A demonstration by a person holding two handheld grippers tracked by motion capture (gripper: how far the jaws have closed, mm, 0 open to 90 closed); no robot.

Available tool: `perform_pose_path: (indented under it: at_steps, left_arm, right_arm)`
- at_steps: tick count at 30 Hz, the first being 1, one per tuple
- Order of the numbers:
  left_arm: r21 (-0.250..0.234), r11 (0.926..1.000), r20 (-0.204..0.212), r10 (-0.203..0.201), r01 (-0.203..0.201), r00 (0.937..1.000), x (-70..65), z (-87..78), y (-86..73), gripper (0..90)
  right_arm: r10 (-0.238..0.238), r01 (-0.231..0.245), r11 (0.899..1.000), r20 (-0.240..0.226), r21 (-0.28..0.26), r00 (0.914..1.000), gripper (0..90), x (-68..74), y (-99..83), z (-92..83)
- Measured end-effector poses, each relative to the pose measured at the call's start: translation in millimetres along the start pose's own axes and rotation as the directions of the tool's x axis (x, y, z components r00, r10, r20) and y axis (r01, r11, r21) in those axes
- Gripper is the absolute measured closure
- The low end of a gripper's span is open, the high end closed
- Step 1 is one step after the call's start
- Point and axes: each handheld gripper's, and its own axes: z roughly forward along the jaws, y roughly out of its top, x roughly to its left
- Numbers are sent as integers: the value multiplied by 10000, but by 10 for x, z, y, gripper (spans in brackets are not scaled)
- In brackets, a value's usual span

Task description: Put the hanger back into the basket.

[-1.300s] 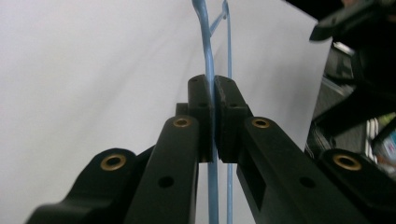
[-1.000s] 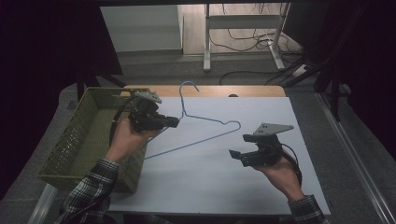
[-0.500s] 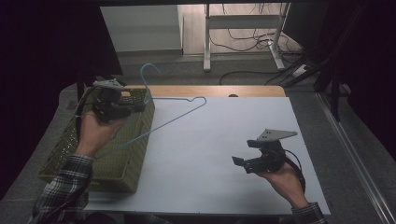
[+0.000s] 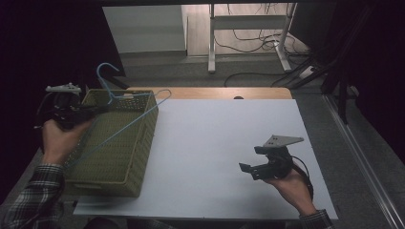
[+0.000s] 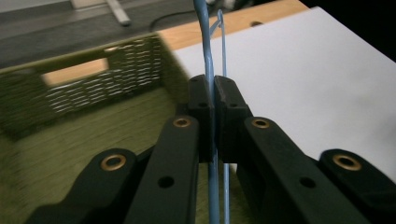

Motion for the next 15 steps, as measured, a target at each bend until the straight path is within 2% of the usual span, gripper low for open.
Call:
perform_pose_path:
  at_steps: [2,3,6,11,15]
  left_arm:
    - [-209,9993,-318,-313,306,9990,126,-114,-88,874]
    - [-209,9993,-318,-313,306,9990,126,-114,-88,874]
    - [-443,9973,-596,-619,593,9963,257,-244,-197,874]
    - [-621,9946,-801,-878,829,9929,390,-334,-348,874]
    - [-712,9931,-829,-989,931,9916,451,-302,-428,874]
  right_arm:
    - [13,-13,10000,32,11,10000,128,-7,-12,-5]
    - [56,-56,10000,42,11,10000,128,-10,-19,-11]
    - [71,-71,10000,101,2,9999,128,-21,-33,-27]
    - [124,-125,9999,163,9,9998,129,-32,-49,-39]
    - [137,-138,9999,174,60,9998,128,-32,-56,-27]
